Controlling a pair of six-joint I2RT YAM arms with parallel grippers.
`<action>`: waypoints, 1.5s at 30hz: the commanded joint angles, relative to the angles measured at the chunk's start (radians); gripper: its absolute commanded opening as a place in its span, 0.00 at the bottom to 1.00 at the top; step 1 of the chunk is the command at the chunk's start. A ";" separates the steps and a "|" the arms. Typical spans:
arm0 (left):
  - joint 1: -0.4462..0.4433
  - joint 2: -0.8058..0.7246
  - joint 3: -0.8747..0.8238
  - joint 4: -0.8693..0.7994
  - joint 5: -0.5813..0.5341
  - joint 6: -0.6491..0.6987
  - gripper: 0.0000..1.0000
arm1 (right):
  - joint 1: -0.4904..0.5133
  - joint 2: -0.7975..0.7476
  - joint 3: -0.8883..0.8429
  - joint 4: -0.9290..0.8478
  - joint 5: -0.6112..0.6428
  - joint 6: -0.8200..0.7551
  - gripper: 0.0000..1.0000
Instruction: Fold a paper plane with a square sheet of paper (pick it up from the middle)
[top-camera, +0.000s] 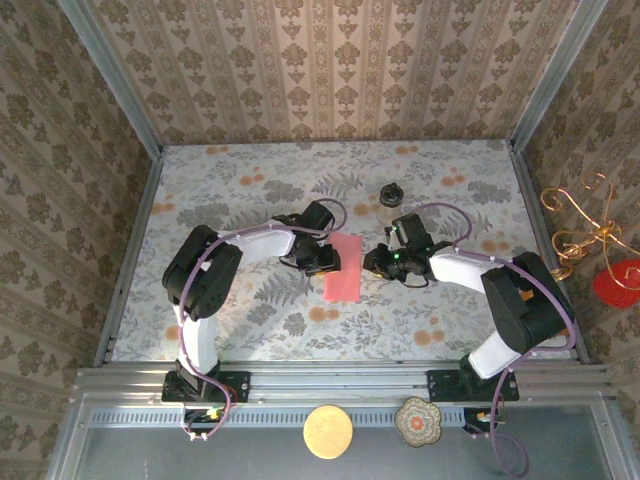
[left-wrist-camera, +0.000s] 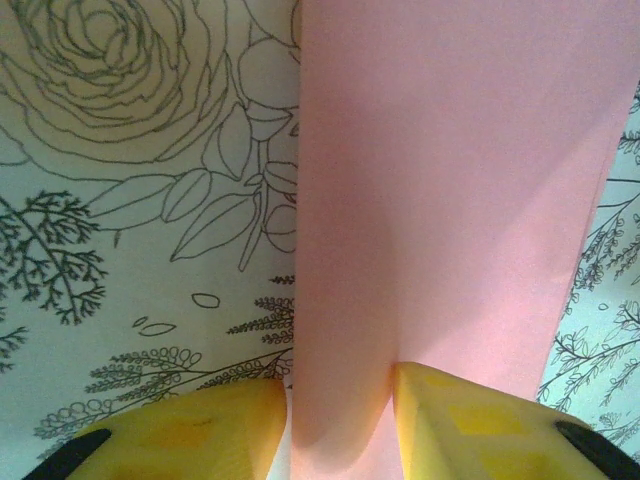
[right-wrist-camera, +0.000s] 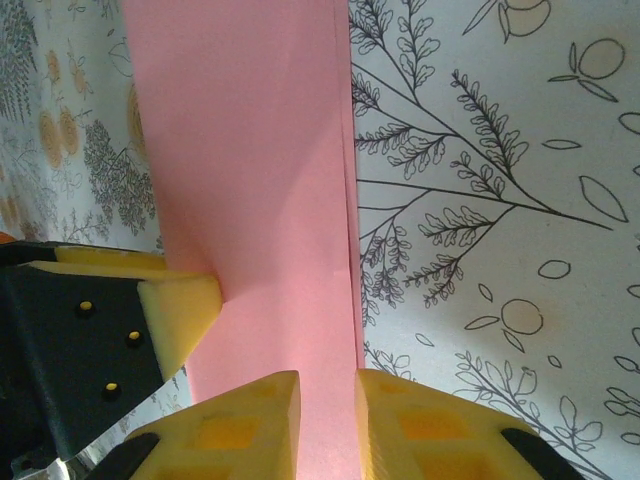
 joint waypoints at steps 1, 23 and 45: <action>-0.028 0.162 -0.074 -0.006 -0.014 -0.014 0.40 | 0.011 0.021 0.028 0.018 -0.024 0.004 0.24; -0.036 0.190 -0.049 -0.033 -0.007 0.052 0.40 | 0.038 0.111 0.100 0.025 -0.031 -0.005 0.19; -0.040 0.211 -0.038 -0.037 -0.004 0.062 0.40 | 0.045 0.171 0.125 0.025 -0.064 -0.013 0.17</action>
